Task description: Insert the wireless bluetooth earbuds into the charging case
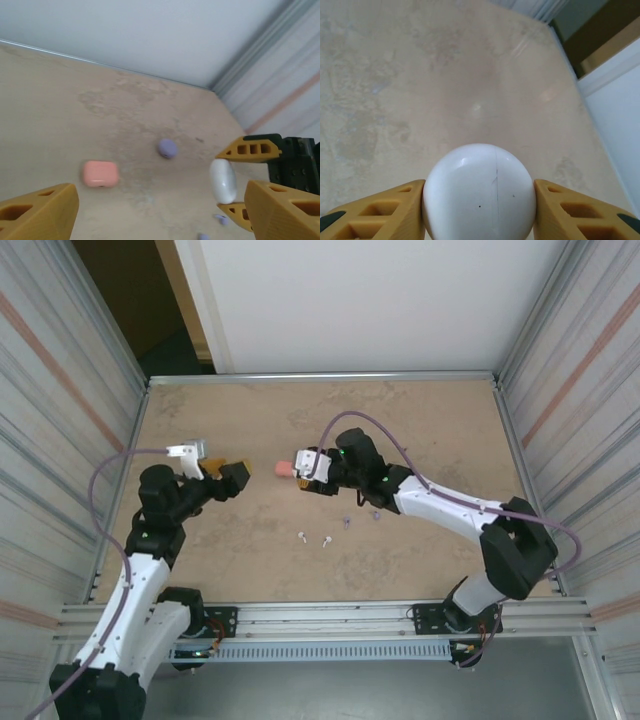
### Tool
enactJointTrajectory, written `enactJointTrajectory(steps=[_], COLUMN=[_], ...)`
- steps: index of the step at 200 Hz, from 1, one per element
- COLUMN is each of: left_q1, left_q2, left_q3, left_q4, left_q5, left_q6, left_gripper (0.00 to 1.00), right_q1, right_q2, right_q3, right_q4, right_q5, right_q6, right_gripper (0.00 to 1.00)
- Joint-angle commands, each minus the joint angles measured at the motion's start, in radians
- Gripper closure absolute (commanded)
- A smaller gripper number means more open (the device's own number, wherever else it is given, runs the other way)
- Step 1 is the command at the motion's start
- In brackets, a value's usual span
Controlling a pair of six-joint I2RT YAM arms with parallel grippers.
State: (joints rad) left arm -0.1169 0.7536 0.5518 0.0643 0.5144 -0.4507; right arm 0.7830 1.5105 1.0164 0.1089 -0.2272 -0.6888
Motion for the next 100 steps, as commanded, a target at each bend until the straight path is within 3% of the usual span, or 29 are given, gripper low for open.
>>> enactJointTrajectory(steps=[1,26,100], left_q1=[-0.004,-0.052,-0.263], left_q2=[0.054,0.137,0.256], left_q3=[0.013,0.021,0.104], left_q4=[0.189,0.298,0.349], left_q5=[0.193,0.251,0.214], left_q6=[-0.172,-0.264,-0.199], left_gripper=[0.15,0.19,0.23], right_q1=[-0.002,0.002,-0.005], right_q2=[-0.074,-0.114,-0.164], right_q3=[-0.031,-0.055,-0.076], right_q4=[0.108,0.157,0.210], right_q5=[0.041,0.046,0.020], right_q6=[0.014,0.025,0.094], right_gripper=[0.50,0.50,0.50])
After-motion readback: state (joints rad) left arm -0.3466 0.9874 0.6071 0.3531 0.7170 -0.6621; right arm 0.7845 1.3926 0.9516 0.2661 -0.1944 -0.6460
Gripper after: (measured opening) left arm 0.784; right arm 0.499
